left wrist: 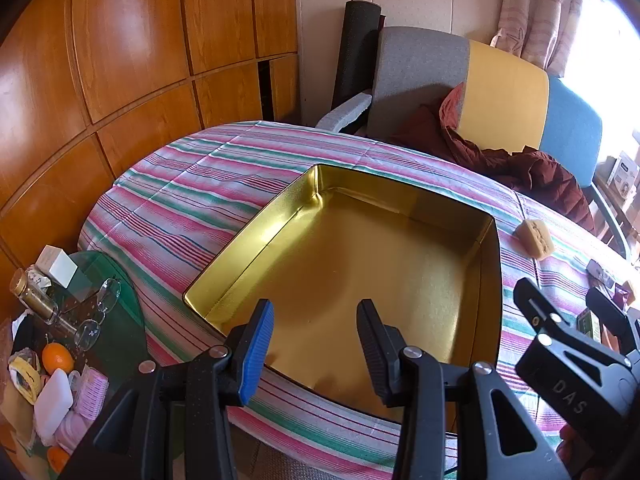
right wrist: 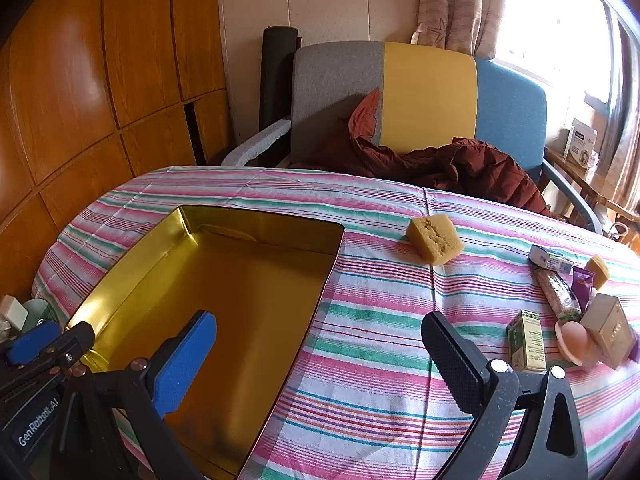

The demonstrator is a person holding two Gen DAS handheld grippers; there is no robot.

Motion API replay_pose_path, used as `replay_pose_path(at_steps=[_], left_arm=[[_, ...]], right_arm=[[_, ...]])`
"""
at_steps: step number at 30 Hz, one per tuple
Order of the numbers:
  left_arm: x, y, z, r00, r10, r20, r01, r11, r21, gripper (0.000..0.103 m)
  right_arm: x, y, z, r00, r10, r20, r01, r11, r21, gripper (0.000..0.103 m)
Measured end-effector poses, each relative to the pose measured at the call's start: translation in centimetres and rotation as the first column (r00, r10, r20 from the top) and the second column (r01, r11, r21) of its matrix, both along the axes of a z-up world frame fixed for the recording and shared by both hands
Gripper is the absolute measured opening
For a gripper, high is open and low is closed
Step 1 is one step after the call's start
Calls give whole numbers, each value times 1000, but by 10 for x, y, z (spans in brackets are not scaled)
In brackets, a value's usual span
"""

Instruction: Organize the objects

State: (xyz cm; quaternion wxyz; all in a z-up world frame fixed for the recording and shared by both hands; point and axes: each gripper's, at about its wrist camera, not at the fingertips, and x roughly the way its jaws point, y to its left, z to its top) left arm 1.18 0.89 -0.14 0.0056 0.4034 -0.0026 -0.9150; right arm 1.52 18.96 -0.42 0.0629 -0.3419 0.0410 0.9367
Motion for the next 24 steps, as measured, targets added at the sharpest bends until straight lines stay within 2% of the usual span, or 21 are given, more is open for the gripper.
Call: replay_pose_path(at_steps=[11,16,21,24], left_arm=[[2,10,-4,999,-34,20,33,999,12,43],[8,20,-7,995,-96,29,94,994,50,43],[20,34,-8,977,-212,1,210,970,119,43],[28,48,-8,957,-289,-14,288,944,163,43]], right_arm=[[13,25,7,999,1,-40,-2,1000,-20,103],[20,51,-4,999,33,12,-32,999,-35,103],[37,89,-24,996,3,90,-1,1000,-25,103],[48,121,-32,993,-23,113,27,999,-33,103]])
